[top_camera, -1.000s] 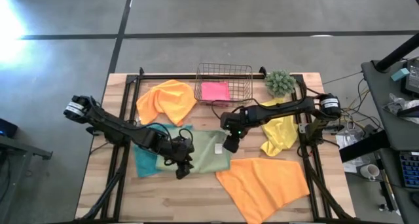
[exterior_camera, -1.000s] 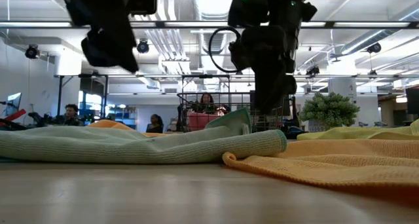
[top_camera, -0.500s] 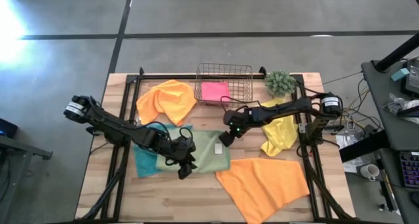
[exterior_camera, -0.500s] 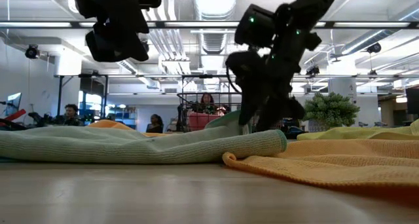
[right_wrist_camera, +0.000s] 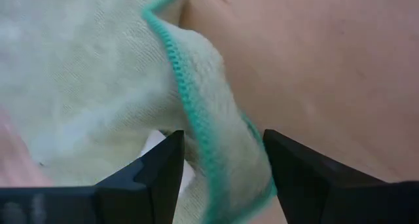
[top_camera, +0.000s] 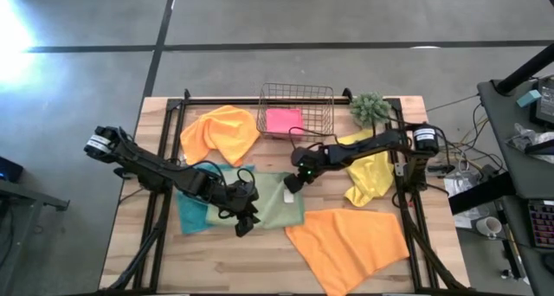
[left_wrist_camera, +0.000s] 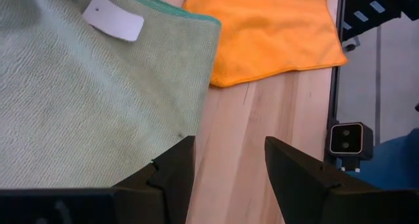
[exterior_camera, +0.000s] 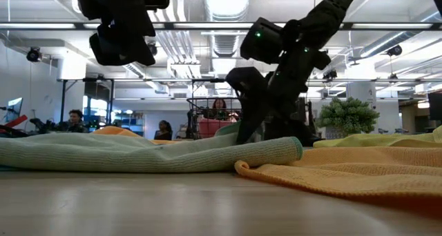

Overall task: Fold microfiber towels
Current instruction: Fold the green microfiber cloth

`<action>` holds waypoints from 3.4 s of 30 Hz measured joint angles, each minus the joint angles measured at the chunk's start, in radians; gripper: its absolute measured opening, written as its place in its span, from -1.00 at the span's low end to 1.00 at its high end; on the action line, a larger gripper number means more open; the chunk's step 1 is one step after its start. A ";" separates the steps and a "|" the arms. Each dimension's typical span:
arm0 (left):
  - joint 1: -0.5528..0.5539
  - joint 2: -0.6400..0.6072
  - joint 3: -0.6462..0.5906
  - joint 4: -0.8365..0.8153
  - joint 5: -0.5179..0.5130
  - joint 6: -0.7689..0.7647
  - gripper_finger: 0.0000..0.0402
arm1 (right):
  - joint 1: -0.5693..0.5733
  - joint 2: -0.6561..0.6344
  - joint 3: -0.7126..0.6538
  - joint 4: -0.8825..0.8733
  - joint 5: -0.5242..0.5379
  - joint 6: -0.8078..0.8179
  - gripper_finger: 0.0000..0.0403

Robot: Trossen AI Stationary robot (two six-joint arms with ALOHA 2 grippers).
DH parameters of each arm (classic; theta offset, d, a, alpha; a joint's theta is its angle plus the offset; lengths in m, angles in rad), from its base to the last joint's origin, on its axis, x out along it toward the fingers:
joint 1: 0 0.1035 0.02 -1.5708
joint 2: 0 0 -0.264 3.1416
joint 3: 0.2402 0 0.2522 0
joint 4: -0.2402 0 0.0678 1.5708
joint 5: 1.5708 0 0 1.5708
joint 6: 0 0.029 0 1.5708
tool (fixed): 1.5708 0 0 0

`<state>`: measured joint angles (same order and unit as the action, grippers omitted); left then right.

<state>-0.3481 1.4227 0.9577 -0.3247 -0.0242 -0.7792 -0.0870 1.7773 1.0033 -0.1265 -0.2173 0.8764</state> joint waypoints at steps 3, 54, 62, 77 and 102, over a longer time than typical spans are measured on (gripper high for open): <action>0.000 0.000 0.000 0.000 0.000 0.000 -0.16 | 0.002 0.024 0.019 -0.022 -0.001 -0.003 0.00; -0.018 0.481 0.274 0.151 -0.197 0.432 -0.16 | 0.006 -0.034 0.070 -0.129 -0.046 -0.046 -0.96; -0.018 0.536 0.324 0.157 -0.226 0.498 -0.16 | 0.006 -0.034 0.070 -0.125 -0.046 -0.041 -0.96; -0.005 0.616 0.317 0.185 -0.277 0.443 -0.16 | 0.006 -0.035 0.070 -0.123 -0.048 -0.039 -0.96; -0.034 0.493 0.312 0.118 -0.281 0.410 -0.99 | 0.026 -0.186 0.070 -0.167 -0.073 -0.127 -0.96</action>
<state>-0.3817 1.9158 1.2701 -0.2066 -0.3050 -0.3695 -0.0608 1.5912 1.0733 -0.2932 -0.2905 0.7490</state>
